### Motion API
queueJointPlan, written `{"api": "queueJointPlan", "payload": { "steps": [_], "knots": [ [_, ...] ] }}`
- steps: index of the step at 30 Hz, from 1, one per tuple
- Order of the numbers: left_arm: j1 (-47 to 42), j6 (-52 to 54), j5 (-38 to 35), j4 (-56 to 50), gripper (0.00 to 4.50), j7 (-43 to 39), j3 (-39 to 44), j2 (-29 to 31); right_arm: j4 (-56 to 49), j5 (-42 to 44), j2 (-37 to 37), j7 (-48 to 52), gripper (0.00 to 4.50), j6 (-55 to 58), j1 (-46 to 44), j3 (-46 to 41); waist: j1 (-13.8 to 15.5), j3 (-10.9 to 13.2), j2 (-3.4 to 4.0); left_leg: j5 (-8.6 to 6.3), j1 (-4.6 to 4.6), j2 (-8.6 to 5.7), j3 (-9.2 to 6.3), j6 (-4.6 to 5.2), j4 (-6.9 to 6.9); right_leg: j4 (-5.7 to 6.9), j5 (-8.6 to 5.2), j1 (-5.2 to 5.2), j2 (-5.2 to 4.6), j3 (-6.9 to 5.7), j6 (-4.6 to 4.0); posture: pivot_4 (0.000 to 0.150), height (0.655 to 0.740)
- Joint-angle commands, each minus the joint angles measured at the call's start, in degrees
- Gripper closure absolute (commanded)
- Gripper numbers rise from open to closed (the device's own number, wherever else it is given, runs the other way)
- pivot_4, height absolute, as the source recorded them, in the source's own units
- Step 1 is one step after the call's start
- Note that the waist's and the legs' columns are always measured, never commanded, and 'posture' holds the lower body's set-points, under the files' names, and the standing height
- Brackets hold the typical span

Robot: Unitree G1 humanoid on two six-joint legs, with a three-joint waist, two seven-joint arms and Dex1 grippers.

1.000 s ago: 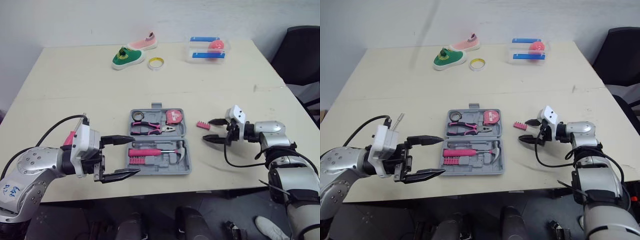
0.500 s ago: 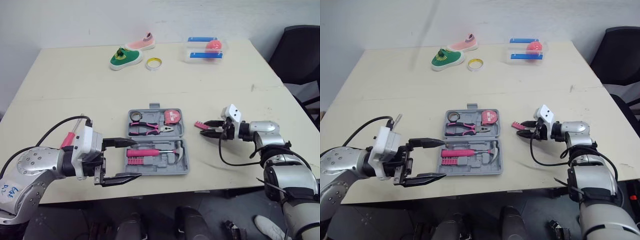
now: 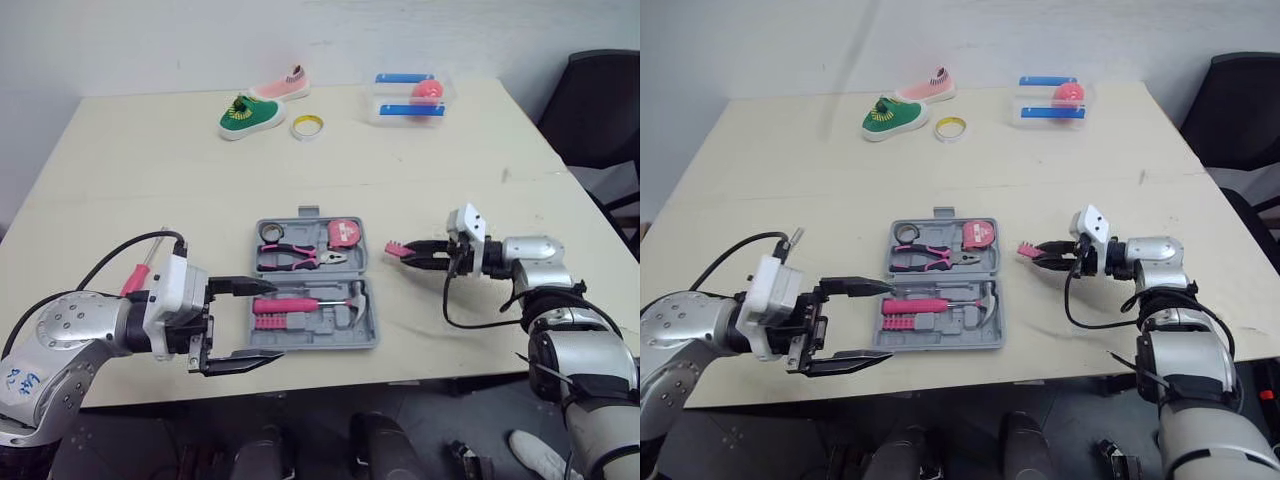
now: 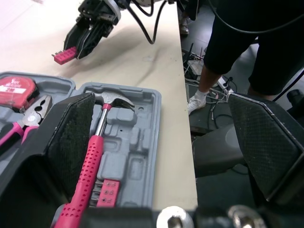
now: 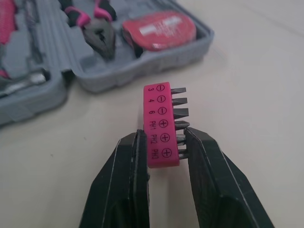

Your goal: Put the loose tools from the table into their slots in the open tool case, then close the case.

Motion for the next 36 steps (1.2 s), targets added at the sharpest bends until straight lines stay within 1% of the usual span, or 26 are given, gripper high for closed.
{"api": "queueJointPlan", "payload": {
  "steps": [1, 3, 5, 7, 9, 10, 12, 13, 15, 18, 21, 24, 27, 31, 36],
  "knots": [
    [0.94, -4.86, 2.43, 1.75, 0.0, -0.56, 1.75, -1.61, -14.69, 4.24, -1.49, 3.67, 3.74, 9.52, 1.22, -0.14, 0.08, 0.0, 0.0, 0.0, 0.0, 0.01, -0.01, 0.0, 0.0, 0.0, 0.0, 0.0, -0.02, 0.0, 0.0, 0.15, 0.74],
    [1.73, -5.78, 2.83, 2.61, 0.0, -1.35, 2.02, -1.71, -27.63, 7.27, -1.55, 3.43, 3.74, 21.07, 4.45, 0.84, 0.13, 0.0, 0.0, -0.02, -0.01, 0.05, -0.02, -0.03, 0.0, 0.0, -0.01, -0.02, -0.09, 0.01, -0.02, 0.15, 0.74],
    [2.59, -8.57, 4.6, 4.69, 0.0, -2.23, 2.32, -2.13, -48.1, 10.07, -3.14, 3.21, 3.74, 34.98, 10.24, 5.26, 0.35, 0.0, 0.0, -0.05, -0.06, 0.11, -0.1, -0.08, -0.01, -0.01, -0.05, -0.05, -0.14, -0.04, -0.09, 0.15, 0.74],
    [3.44, -11.66, 6.52, 7.01, 0.0, -3.05, 2.26, -2.77, -65.28, 11.71, -4.68, 1.4, 3.74, 46.12, 14.32, 10.32, 0.55, 0.0, 0.0, -0.12, -0.09, 0.18, -0.17, -0.19, -0.01, 0.09, -0.15, -0.13, -0.15, -0.12, -0.27, 0.15, 0.74],
    [4.13, -13.97, 7.94, 8.4, 0.0, -4.42, 1.73, -2.87, -74.71, 13.13, -5.48, -1.01, 3.74, 54.28, 15.79, 13.25, 0.45, 0.0, 0.01, -0.23, -0.11, 0.25, -0.19, -0.33, -0.03, 0.16, -0.21, -0.21, -0.12, -0.18, -0.37, 0.15, 0.74],
    [4.3, -15.23, 8.67, 8.95, 0.0, -5.08, 1.49, -2.87, -77.66, 13.23, -5.79, -2.13, 3.74, 57.52, 15.75, 14.55, 0.42, 0.0, 0.01, -0.24, -0.11, 0.26, -0.19, -0.34, -0.03, 0.19, -0.22, -0.22, -0.11, -0.19, -0.39, 0.15, 0.74],
    [5.23, -15.73, 10.2, 10.01, 0.0, -5.08, 0.71, -2.69, -82.57, 10.57, -6.34, -4.95, 3.74, 62.33, 14.25, 19.2, 0.5, 0.0, 0.0, -0.35, -0.11, 0.28, -0.19, -0.5, -0.03, 0.22, -0.22, -0.25, -0.09, -0.21, -0.4, 0.15, 0.74],
    [5.96, -16.23, 11.72, 10.52, 0.0, -4.81, 0.04, -2.57, -84.57, 10.69, -5.37, -7.21, 3.74, 65.39, 13.78, 20.62, 0.54, 0.0, 0.0, -0.38, -0.1, 0.27, -0.18, -0.54, -0.03, 0.22, -0.22, -0.26, -0.11, -0.21, -0.4, 0.15, 0.74],
    [6.22, -15.31, 10.98, 10.43, 0.0, -4.56, -0.61, -3.25, -86.66, 10.61, -4.25, -10.42, 3.74, 68.32, 13.94, 22.95, 0.53, -0.01, -0.02, -0.41, -0.11, 0.27, -0.18, -0.56, -0.03, 0.21, -0.22, -0.28, -0.12, -0.21, -0.41, 0.15, 0.74],
    [5.25, -14.29, 9.87, 9.94, 0.0, -4.14, -0.81, -3.71, -86.46, 7.44, -4.74, -13.4, 3.74, 67.22, 14.07, 27.35, 0.69, -0.01, -0.03, -0.4, -0.19, 0.27, -0.17, -0.5, -0.03, 0.19, -0.22, -0.34, -0.11, -0.22, -0.41, 0.15, 0.74],
    [4.76, -12.83, 8.86, 9.96, 0.0, -3.65, -0.34, -3.8, -84.9, 6.86, -3.62, -15.25, 3.74, 67.45, 12.51, 29.26, 0.86, -0.01, -0.03, -0.32, -0.25, 0.22, -0.12, -0.31, -0.03, 0.18, -0.22, -0.39, -0.11, -0.21, -0.41, 0.15, 0.74],
    [6.15, -14.44, 11.25, 11.46, 0.0, -5.12, 0.57, -2.13, -82.9, 6.3, -4.06, -14.42, 3.74, 68.7, 9.92, 32.04, 0.63, -0.01, -0.03, -0.29, -0.25, 0.21, -0.06, -0.25, -0.02, 0.22, -0.22, -0.43, -0.08, -0.22, -0.4, 0.15, 0.74],
    [6.17, -14.22, 10.61, 12.57, 0.0, -4.76, 2.57, -1.59, -81.39, 6.55, -3.04, -15.63, 3.74, 68.91, 9.1, 32.19, 0.4, -0.01, -0.05, -0.29, -0.24, 0.27, -0.02, -0.26, -0.02, 0.24, -0.22, -0.46, -0.01, -0.26, -0.4, 0.15, 0.74],
    [6.61, -13.92, 10.18, 12.02, 0.0, -4.7, 2.77, -1.84, -80.31, 6.3, -2.31, -15.39, 3.74, 67.9, 8.5, 33.61, 0.33, -0.01, -0.07, -0.3, -0.27, 0.28, -0.01, -0.25, -0.02, 0.23, -0.22, -0.48, 0.0, -0.27, -0.41, 0.15, 0.74],
    [6.48, -14.25, 10.66, 12.32, 0.0, -3.72, 3.62, -1.79, -75.36, 5.44, 0.41, -15.06, 3.74, 66.31, 5.78, 36.15, 0.23, -0.01, -0.07, -0.3, -0.27, 0.29, 0.02, -0.25, -0.02, 0.25, -0.22, -0.5, 0.01, -0.35, -0.4, 0.15, 0.74]
  ]
}}
